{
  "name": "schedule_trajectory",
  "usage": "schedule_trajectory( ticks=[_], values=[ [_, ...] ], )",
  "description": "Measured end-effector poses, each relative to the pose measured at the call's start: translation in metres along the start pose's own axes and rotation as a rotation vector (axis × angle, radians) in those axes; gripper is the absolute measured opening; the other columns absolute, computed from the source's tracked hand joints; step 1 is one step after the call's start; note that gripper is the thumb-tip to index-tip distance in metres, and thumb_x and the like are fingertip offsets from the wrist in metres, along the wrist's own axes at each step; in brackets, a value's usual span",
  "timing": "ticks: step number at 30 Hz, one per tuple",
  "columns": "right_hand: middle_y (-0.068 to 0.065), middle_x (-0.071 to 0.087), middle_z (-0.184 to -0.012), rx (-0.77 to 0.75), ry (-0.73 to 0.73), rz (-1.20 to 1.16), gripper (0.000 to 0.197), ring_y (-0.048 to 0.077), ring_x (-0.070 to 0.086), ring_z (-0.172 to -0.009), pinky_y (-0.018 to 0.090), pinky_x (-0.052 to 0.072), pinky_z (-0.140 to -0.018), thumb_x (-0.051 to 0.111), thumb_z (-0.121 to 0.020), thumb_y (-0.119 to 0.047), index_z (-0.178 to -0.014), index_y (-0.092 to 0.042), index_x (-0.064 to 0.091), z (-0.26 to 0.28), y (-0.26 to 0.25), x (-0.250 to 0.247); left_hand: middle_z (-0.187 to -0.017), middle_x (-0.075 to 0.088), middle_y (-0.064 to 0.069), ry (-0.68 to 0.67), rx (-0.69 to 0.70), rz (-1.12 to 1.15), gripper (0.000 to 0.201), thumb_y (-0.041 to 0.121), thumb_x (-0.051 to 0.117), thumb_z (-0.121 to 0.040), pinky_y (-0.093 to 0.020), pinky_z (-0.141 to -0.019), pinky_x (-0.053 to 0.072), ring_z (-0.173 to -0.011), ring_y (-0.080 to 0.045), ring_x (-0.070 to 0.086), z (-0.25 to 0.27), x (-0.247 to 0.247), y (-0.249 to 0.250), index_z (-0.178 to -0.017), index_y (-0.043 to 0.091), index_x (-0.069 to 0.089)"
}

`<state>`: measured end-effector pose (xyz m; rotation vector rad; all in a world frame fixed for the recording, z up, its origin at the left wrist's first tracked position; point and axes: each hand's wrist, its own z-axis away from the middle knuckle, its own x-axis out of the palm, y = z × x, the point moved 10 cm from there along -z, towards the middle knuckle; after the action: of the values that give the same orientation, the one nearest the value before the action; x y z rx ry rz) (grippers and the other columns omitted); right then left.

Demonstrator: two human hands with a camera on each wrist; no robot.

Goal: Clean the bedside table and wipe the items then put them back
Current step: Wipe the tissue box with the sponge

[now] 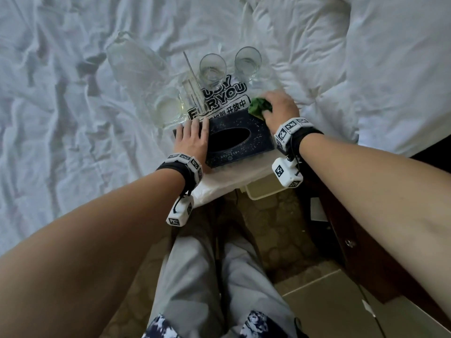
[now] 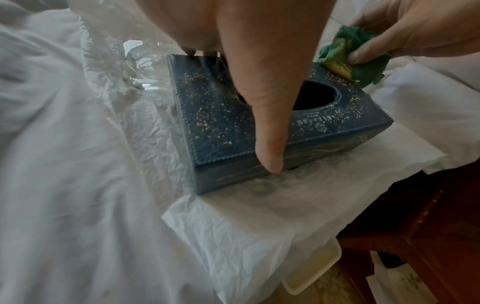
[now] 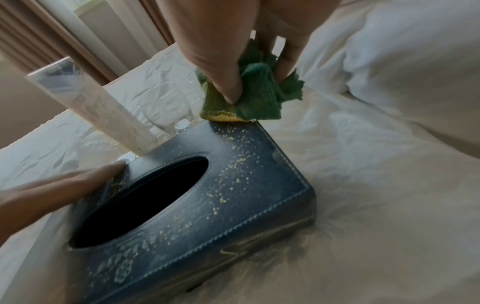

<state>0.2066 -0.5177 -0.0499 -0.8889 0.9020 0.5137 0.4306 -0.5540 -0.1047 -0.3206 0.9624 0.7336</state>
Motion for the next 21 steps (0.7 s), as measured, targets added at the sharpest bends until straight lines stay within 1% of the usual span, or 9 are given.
schedule_trajectory(
  ticks=[3, 6, 8, 9, 12, 14, 17, 19, 21],
  values=[
    [0.004, 0.063, -0.117, -0.022, -0.014, 0.010, 0.037, 0.026, 0.055, -0.112, 0.032, 0.043, -0.097, 0.065, -0.083, -0.003, -0.117, -0.019, 0.066, 0.000, 0.001, 0.006, -0.149, 0.023, -0.021, 0.029, 0.019, -0.022, 0.134, 0.048, 0.086, -0.057, -0.051, -0.118, 0.016, -0.138, -0.040, 0.023, -0.003, -0.004, 0.001, -0.153, 0.003, 0.004],
    [0.003, 0.063, -0.117, -0.049, 0.002, 0.018, 0.035, 0.025, 0.057, -0.109, 0.031, 0.046, -0.094, 0.065, -0.082, 0.000, -0.112, -0.016, 0.069, 0.003, -0.001, 0.008, -0.146, 0.028, -0.022, 0.060, 0.028, -0.034, 0.128, 0.047, 0.085, -0.060, -0.050, -0.116, 0.019, -0.134, -0.040, 0.028, -0.002, -0.007, 0.001, -0.152, 0.002, 0.008],
    [0.003, 0.064, -0.116, -0.088, -0.002, 0.036, 0.034, 0.026, 0.056, -0.107, 0.031, 0.047, -0.091, 0.063, -0.081, 0.003, -0.109, -0.014, 0.070, 0.009, -0.003, 0.011, -0.145, 0.030, -0.023, 0.066, 0.029, -0.040, 0.131, 0.049, 0.086, -0.057, -0.050, -0.115, 0.021, -0.132, -0.040, 0.030, -0.002, -0.007, 0.001, -0.152, 0.002, 0.009],
    [0.002, 0.064, -0.116, -0.109, -0.008, 0.047, 0.034, 0.027, 0.056, -0.107, 0.030, 0.046, -0.088, 0.061, -0.080, 0.004, -0.108, -0.013, 0.071, 0.012, -0.004, 0.013, -0.143, 0.031, -0.023, 0.070, 0.031, -0.047, 0.133, 0.050, 0.087, -0.055, -0.050, -0.114, 0.022, -0.131, -0.040, 0.032, -0.003, -0.006, 0.002, -0.152, 0.001, 0.009],
    [-0.001, 0.066, -0.114, -0.135, -0.010, 0.055, 0.036, 0.026, 0.054, -0.105, 0.024, 0.039, -0.082, 0.059, -0.078, 0.008, -0.104, -0.014, 0.072, 0.024, 0.000, 0.020, -0.141, 0.033, -0.023, 0.081, 0.033, -0.052, 0.137, 0.053, 0.087, -0.050, -0.050, -0.113, 0.024, -0.128, -0.041, 0.034, -0.003, -0.005, 0.002, -0.152, 0.001, 0.011],
    [-0.001, 0.066, -0.114, -0.142, -0.020, 0.038, 0.037, 0.026, 0.053, -0.105, 0.022, 0.037, -0.082, 0.058, -0.077, 0.008, -0.103, -0.014, 0.073, 0.032, 0.003, 0.026, -0.139, 0.035, -0.022, 0.084, 0.029, -0.061, 0.142, 0.055, 0.088, -0.045, -0.050, -0.112, 0.025, -0.126, -0.040, 0.035, -0.003, -0.004, 0.002, -0.151, 0.001, 0.011],
    [-0.002, 0.066, -0.114, -0.154, -0.049, 0.029, 0.037, 0.026, 0.054, -0.105, 0.025, 0.039, -0.084, 0.059, -0.075, 0.007, -0.101, -0.016, 0.073, 0.038, 0.007, 0.030, -0.137, 0.035, -0.022, 0.080, 0.025, -0.066, 0.148, 0.058, 0.089, -0.039, -0.050, -0.111, 0.026, -0.125, -0.040, 0.036, -0.004, -0.002, 0.002, -0.151, 0.001, 0.011],
    [-0.003, 0.066, -0.113, -0.163, -0.082, 0.033, 0.037, 0.025, 0.055, -0.104, 0.025, 0.041, -0.084, 0.060, -0.074, 0.006, -0.100, -0.017, 0.073, 0.042, 0.009, 0.033, -0.136, 0.035, -0.023, 0.080, 0.024, -0.063, 0.147, 0.056, 0.089, -0.039, -0.050, -0.111, 0.027, -0.124, -0.040, 0.037, -0.004, -0.001, 0.002, -0.151, 0.000, 0.011],
    [-0.005, 0.067, -0.111, -0.175, -0.112, 0.033, 0.036, 0.022, 0.057, -0.103, 0.024, 0.044, -0.082, 0.061, -0.073, 0.005, -0.098, -0.019, 0.074, 0.045, 0.009, 0.034, -0.138, 0.035, -0.023, 0.092, 0.020, -0.055, 0.140, 0.051, 0.089, -0.047, -0.051, -0.111, 0.026, -0.125, -0.041, 0.036, -0.003, -0.002, 0.003, -0.151, 0.000, 0.011]
  ],
)
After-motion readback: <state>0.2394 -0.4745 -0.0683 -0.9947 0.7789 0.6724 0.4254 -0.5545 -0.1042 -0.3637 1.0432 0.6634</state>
